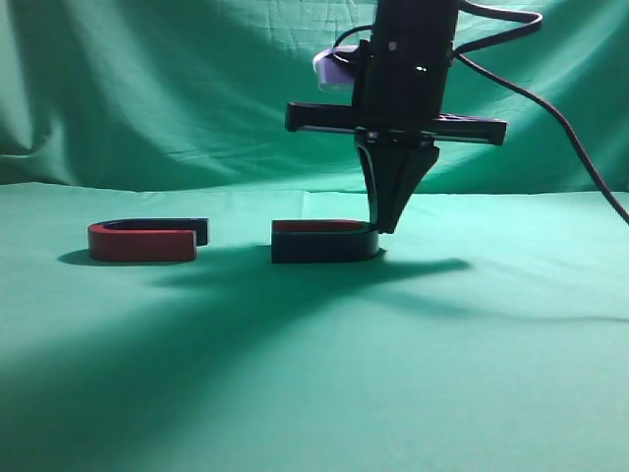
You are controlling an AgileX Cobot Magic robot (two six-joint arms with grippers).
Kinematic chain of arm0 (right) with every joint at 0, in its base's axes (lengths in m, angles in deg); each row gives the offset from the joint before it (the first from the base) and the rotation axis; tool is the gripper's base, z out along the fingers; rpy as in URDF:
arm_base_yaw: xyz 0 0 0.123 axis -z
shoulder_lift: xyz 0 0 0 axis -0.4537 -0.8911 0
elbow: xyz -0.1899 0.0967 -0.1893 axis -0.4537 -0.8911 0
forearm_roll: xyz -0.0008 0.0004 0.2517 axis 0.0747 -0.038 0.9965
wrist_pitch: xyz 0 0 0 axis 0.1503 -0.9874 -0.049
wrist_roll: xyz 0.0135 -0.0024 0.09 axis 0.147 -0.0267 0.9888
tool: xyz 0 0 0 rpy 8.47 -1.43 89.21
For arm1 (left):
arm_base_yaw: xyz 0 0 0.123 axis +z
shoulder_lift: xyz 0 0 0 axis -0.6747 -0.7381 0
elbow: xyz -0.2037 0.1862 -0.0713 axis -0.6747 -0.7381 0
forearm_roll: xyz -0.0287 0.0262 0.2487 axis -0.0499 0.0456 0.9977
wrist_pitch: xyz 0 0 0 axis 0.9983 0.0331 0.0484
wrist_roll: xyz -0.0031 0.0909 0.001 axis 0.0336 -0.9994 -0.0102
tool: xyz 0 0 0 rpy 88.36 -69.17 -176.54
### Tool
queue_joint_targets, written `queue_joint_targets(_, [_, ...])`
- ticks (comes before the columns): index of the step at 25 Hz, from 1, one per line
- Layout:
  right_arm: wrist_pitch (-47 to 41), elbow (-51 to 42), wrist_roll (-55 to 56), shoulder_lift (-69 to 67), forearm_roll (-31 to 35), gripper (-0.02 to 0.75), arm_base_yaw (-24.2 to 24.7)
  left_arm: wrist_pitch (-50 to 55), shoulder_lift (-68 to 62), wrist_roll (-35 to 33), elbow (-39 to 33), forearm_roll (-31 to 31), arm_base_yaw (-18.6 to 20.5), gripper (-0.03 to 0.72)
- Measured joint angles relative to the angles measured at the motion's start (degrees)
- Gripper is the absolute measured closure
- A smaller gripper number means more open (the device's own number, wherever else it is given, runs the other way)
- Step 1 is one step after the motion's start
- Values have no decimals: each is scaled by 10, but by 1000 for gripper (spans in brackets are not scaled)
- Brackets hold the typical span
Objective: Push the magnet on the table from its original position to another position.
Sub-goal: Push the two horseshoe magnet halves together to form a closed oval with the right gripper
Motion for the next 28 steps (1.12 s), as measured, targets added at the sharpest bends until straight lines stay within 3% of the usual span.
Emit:
queue_joint_targets(16, [-70, 12, 28, -11, -25, 738, -12, 0, 0, 0, 0, 0, 0, 316])
queue_joint_targets(28, [-53, 12, 44, -11, -8, 738, -31, 0, 0, 0, 0, 0, 0, 316])
